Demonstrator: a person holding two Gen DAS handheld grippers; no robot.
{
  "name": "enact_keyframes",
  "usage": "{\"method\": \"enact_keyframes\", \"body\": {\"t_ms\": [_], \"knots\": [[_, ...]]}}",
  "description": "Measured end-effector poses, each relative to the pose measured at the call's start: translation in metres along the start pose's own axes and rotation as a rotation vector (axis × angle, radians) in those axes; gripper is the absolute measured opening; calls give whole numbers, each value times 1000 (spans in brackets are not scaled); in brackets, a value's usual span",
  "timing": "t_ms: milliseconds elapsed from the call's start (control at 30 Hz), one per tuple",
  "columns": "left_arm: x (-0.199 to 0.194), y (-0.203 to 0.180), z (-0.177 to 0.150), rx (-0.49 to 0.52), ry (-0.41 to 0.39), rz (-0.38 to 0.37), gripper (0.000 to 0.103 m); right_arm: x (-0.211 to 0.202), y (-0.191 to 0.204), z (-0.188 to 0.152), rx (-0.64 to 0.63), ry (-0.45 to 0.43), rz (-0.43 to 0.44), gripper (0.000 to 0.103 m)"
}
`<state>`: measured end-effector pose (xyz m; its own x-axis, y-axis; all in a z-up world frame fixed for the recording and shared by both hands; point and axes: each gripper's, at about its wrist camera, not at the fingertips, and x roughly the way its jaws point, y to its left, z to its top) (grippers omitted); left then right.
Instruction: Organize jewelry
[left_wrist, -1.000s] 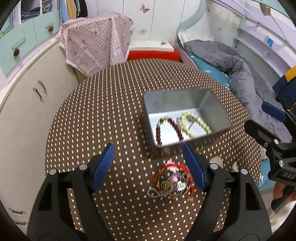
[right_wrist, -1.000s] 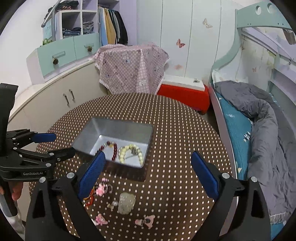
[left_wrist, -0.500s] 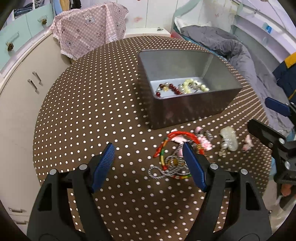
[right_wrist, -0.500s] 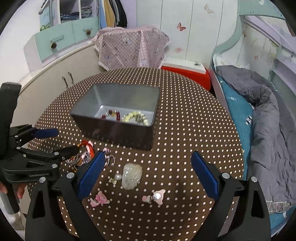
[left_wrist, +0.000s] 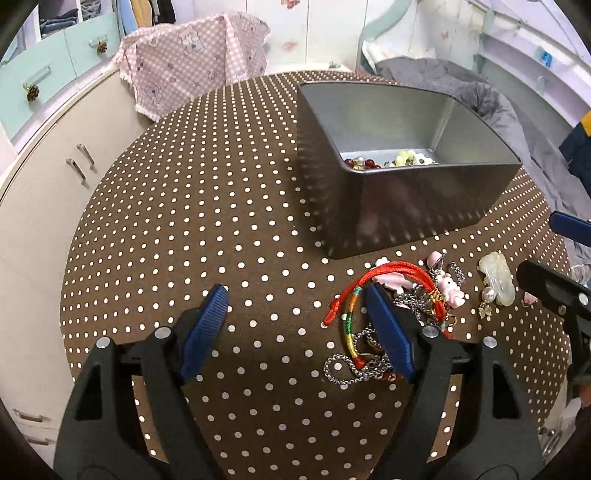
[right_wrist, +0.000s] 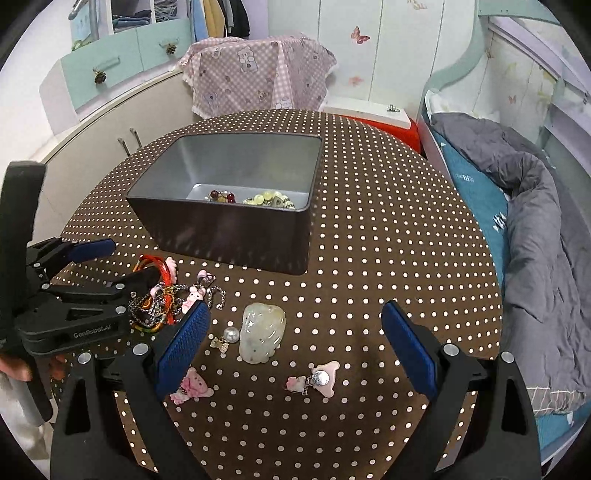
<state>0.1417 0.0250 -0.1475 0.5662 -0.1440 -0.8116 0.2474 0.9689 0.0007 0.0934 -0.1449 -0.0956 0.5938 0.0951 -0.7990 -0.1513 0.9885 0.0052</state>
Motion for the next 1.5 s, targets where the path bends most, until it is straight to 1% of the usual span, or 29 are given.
{"method": "enact_keyframes", "body": {"t_ms": [100,133,167,200,233,267,333,400,567,800,900,1000,1100,1133,1267,1367,1500], "knots": [[-3,3,-10,5,-44,-12,77,4,-1,-2,11,11,9,90],[-4,3,-11,7,-49,-9,74,5,0,-3,12,16,12,90],[-5,4,-12,6,-54,-5,69,7,2,-4,13,22,13,90],[-7,2,-13,10,-63,-6,48,7,2,-4,13,24,14,90],[-9,2,-13,18,-73,-15,22,8,3,-5,12,27,17,90],[-10,2,-13,19,-75,-16,17,9,6,-5,13,28,18,90],[-11,3,-15,19,-74,-22,11,8,6,-6,15,28,23,90],[-13,4,-17,6,-72,-38,8,8,7,-6,18,26,27,90],[-21,13,-17,-32,-79,-78,8,9,9,-7,22,33,32,90],[-54,29,-20,-74,-158,-92,8,8,19,-3,2,23,74,90],[-59,36,-21,-84,-171,-109,8,9,24,0,-12,19,88,90],[-48,31,-21,-34,-134,-114,9,11,29,1,-19,24,90,90],[-36,25,-17,-30,-99,-157,9,11,31,0,-21,27,89,90],[-28,22,-15,-25,-74,-177,9,11,31,0,-19,28,86,90],[-13,16,-10,-28,-36,-121,9,9,25,-2,-6,27,70,90],[-12,15,-7,-37,-49,-113,9,8,19,-3,10,26,57,90],[-13,19,-4,-33,-42,-101,9,8,11,-4,32,32,54,90]]}}
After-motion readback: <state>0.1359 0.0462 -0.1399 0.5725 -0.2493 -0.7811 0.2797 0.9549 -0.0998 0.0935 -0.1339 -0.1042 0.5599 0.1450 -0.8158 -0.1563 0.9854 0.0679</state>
